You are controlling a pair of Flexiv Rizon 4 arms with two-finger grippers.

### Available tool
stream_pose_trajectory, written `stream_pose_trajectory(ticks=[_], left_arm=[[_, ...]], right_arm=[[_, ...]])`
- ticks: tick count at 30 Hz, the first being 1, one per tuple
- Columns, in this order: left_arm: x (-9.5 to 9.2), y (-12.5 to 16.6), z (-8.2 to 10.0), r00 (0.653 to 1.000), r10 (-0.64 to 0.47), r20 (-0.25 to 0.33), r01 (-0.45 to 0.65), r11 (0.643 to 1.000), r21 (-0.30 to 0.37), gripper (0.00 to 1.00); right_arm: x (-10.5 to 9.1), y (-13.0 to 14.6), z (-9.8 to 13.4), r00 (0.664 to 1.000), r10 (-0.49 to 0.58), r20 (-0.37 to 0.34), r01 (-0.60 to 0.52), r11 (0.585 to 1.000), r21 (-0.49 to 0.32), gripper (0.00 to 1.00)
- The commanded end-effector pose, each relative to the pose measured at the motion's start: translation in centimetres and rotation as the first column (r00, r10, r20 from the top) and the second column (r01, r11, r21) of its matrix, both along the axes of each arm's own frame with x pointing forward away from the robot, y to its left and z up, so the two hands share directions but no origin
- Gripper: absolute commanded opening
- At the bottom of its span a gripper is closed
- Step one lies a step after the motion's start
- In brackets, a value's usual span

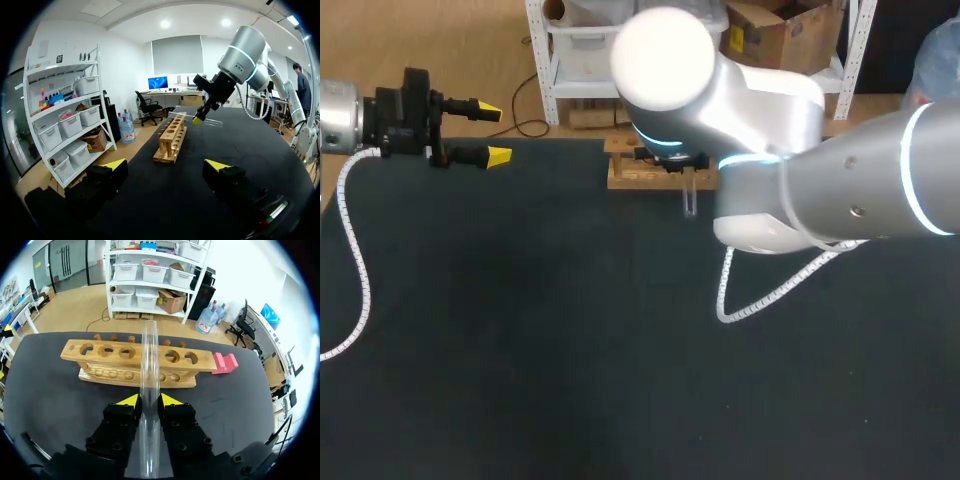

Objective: Grasp the test tube, adjust it, and insert it.

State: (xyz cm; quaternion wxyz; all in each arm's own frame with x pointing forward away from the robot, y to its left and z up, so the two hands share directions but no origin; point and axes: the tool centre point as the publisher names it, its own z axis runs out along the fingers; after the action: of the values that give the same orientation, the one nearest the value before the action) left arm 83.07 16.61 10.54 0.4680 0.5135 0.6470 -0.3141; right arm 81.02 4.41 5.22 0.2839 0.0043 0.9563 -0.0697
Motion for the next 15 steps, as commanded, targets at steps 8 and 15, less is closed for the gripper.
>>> stream_pose_trajectory(ticks=[8,15], left_arm=[[-0.1,0.0,-0.1,1.000,0.002,0.003,-0.002,1.000,-0.001,1.00],[-0.1,0.0,-0.1,1.000,0.002,0.003,-0.002,1.000,-0.001,1.00]], right_arm=[[0.6,0.1,-0.8,1.000,0.004,-0.030,-0.004,1.000,-0.006,0.00],[0.8,-0.1,-1.3,0.999,0.005,-0.045,-0.005,1.000,-0.001,0.00]])
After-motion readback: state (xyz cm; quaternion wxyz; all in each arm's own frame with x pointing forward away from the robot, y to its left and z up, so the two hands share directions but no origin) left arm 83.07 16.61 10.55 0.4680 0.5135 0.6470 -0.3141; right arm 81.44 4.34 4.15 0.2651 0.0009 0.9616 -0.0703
